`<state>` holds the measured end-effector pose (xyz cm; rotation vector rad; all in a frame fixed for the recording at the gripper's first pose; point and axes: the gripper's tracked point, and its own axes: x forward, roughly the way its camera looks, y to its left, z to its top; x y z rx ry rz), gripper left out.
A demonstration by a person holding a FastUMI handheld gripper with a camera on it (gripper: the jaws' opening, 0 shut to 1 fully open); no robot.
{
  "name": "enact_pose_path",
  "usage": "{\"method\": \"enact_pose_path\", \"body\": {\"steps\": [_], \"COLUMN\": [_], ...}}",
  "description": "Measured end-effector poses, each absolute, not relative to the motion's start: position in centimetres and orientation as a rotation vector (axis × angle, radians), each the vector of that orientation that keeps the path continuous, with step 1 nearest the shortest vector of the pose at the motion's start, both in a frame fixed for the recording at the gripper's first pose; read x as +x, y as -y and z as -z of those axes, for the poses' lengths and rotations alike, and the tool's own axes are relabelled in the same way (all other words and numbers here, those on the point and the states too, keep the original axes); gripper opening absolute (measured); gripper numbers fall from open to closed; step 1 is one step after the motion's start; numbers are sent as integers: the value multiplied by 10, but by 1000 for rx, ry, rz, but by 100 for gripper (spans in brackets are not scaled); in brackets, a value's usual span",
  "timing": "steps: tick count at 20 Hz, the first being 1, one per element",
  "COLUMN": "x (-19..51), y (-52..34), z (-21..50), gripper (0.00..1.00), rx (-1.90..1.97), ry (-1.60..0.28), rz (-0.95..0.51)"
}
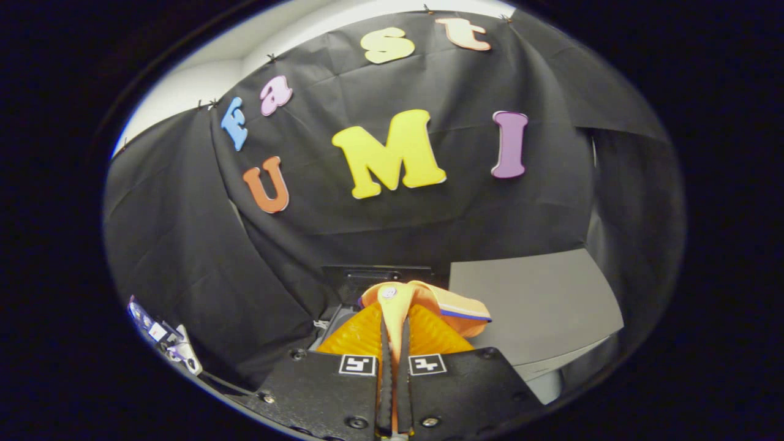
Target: Put the clothes into the washing machine and then close the washing machine lid.
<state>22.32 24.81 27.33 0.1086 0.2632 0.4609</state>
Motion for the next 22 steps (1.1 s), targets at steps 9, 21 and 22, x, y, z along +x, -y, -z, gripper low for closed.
{"method": "enact_pose_path", "body": {"steps": [9, 21, 22], "x": [250, 341, 349], "y": [-373, -458, -462], "z": [-256, -165, -156], "gripper": [7, 7, 7], "rx": [115, 60, 54], "ry": [-352, -581, -602], "rz": [-638, -672, -670]}}
